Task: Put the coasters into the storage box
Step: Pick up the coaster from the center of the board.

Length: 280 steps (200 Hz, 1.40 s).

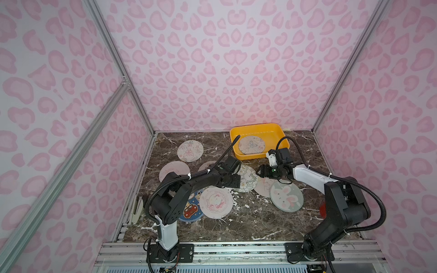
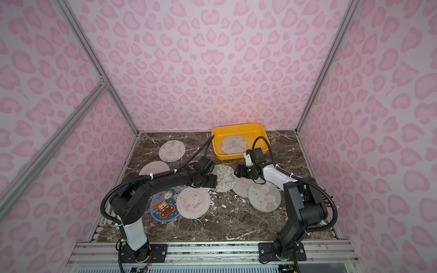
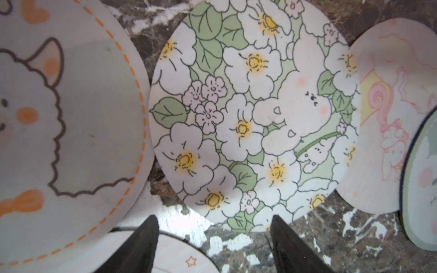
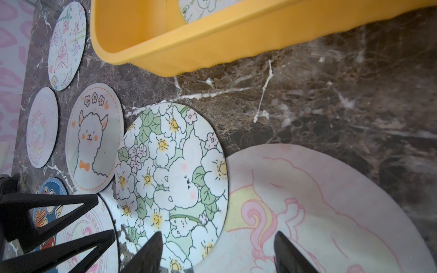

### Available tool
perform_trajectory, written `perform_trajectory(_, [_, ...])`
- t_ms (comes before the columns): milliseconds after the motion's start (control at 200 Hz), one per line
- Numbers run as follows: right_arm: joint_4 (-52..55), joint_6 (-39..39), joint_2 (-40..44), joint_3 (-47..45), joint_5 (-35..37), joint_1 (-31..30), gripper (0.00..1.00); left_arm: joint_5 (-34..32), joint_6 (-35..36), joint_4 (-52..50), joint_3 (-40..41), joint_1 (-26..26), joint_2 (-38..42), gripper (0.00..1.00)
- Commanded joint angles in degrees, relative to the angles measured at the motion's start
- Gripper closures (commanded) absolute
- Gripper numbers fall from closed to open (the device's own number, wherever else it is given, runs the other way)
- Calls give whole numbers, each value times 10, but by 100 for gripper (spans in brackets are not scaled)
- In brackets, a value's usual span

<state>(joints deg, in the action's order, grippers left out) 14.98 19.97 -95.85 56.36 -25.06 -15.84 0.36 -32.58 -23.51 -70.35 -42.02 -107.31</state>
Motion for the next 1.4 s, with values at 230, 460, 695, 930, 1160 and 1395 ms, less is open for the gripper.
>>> perform_trajectory(230, [-38, 2, -29, -16, -28, -4, 29, -4, -20, 26, -12, 0, -34, 27])
perform_trajectory(460, [-54, 6, -42, -25, -40, -16, 30, -10, -29, 33, -4, 0, -36, 28])
perform_trajectory(695, [-58, 5, -59, -18, -43, -18, 32, -15, -30, 32, -11, 3, -44, 28])
perform_trajectory(930, [-64, 3, -71, -20, -47, -24, 35, -18, -28, 24, -10, 6, -48, 29])
perform_trajectory(1160, [-60, 7, -83, -15, -42, -39, 38, -11, -30, 27, -2, 5, -52, 31])
perform_trajectory(1395, [-60, 12, -88, -16, -39, -47, 46, -6, -29, 30, 2, 5, -55, 32])
